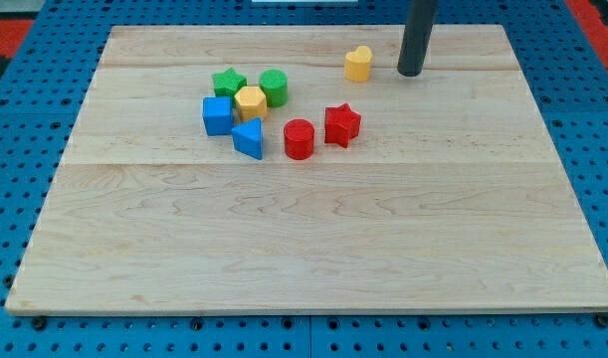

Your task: Push the yellow heart into the green circle and hexagon

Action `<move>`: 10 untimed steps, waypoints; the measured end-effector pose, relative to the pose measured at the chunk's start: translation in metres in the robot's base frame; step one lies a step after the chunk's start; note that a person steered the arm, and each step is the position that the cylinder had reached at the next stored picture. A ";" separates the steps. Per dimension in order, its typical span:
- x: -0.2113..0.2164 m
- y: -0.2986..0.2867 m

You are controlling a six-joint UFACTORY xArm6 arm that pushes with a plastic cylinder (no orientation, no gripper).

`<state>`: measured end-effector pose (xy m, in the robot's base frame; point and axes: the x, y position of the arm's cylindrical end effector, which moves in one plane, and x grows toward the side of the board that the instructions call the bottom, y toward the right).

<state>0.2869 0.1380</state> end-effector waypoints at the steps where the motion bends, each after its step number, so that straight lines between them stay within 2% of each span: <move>1: 0.000 0.000; 2: 0.000 0.001; 3: -0.006 0.028; 5: -0.019 0.028; 6: -0.051 0.019; 7: -0.055 0.011; 9: -0.027 -0.047; 10: -0.049 -0.050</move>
<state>0.2379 0.0880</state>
